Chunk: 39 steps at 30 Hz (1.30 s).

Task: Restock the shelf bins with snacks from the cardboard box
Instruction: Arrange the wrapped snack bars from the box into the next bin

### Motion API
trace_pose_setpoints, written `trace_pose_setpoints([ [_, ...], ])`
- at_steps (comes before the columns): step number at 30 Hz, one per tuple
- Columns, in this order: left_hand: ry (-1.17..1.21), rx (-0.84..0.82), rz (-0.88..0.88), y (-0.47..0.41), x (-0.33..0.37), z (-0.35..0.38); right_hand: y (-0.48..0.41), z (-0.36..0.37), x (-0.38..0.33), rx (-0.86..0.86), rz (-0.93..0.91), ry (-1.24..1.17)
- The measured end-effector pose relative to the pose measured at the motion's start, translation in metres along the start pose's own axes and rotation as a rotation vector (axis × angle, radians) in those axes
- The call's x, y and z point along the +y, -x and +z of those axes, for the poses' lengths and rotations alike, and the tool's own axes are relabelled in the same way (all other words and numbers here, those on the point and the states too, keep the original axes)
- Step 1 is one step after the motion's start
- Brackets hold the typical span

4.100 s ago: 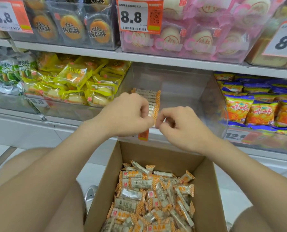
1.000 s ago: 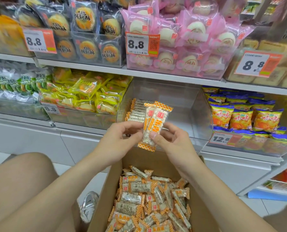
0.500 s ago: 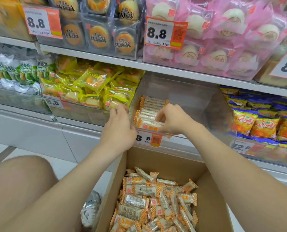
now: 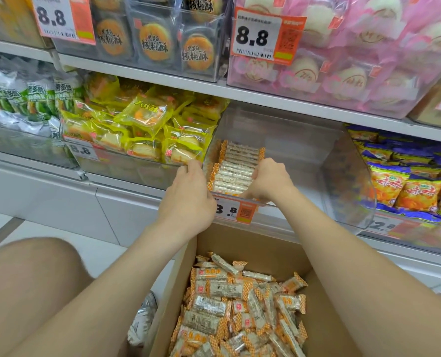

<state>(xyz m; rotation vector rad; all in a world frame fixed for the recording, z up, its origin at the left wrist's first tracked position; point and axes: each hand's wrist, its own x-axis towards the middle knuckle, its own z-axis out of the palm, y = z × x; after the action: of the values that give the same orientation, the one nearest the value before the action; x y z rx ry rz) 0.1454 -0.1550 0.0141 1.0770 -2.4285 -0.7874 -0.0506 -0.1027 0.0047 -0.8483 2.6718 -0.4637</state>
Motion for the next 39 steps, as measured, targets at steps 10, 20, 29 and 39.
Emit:
trace_pose_setpoints([
  [10,-0.01,0.03,0.007,0.005,0.0,0.0,0.018,-0.017,0.009,-0.006,-0.045,0.015],
  [20,-0.316,-0.34,0.166,0.066,-0.003,0.04,0.157,0.007,0.071,0.033,-0.525,-0.136],
  [29,-0.602,-0.968,0.121,0.073,-0.086,0.18,0.117,0.132,0.198,-0.389,-0.159,0.225],
  [39,-0.535,-0.682,0.09,0.077,-0.117,0.263,0.099,0.217,0.255,-0.439,-0.135,0.24],
])
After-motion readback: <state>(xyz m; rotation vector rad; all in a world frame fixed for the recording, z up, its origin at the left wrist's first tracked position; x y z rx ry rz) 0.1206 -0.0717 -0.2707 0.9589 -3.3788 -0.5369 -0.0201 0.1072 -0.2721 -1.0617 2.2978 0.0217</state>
